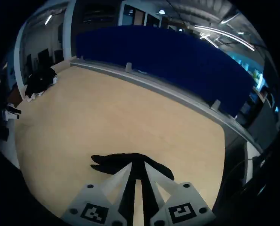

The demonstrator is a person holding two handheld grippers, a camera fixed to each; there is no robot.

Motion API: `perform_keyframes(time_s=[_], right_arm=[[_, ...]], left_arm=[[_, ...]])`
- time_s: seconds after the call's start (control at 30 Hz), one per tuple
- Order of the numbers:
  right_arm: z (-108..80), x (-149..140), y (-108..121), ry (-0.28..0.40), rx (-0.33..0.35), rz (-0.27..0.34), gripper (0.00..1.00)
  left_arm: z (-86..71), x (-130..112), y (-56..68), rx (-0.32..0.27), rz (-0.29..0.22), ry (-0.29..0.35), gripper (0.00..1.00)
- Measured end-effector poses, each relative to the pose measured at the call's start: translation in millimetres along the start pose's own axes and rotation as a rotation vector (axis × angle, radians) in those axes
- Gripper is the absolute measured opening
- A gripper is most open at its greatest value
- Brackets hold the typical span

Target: Fold towel

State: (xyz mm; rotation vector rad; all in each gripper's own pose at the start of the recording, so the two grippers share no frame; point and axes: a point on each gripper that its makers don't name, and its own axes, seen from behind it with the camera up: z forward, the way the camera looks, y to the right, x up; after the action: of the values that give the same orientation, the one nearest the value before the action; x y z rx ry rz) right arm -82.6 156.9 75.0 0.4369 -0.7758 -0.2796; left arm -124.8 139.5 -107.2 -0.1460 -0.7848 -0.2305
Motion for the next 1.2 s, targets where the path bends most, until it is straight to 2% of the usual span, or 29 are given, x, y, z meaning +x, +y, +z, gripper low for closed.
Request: perform_keyframes(time_s=[0.27, 0.63, 0.93, 1.2], right_arm=[[-7.1, -68, 2, -0.085, -0.018, 0.071, 0.09], [-9.8, -136, -7, -0.158, -0.073, 0.206, 0.08], [-8.9, -178, -3, -0.221, -0.129, 0.305, 0.08], [-7.5, -194, 10, -0.26, -0.193, 0.332, 0.08]], left_arm=[[-0.6, -3, 3.0, -0.003, 0.005, -0.003, 0.91], [-2.8, -3, 4.3, -0.003, 0.016, -0.004, 0.91], [-5.6, -5, 1.1, 0.002, 0.016, -0.005, 0.91], [-5.7, -7, 1.2, 0.003, 0.02, -0.009, 0.91]])
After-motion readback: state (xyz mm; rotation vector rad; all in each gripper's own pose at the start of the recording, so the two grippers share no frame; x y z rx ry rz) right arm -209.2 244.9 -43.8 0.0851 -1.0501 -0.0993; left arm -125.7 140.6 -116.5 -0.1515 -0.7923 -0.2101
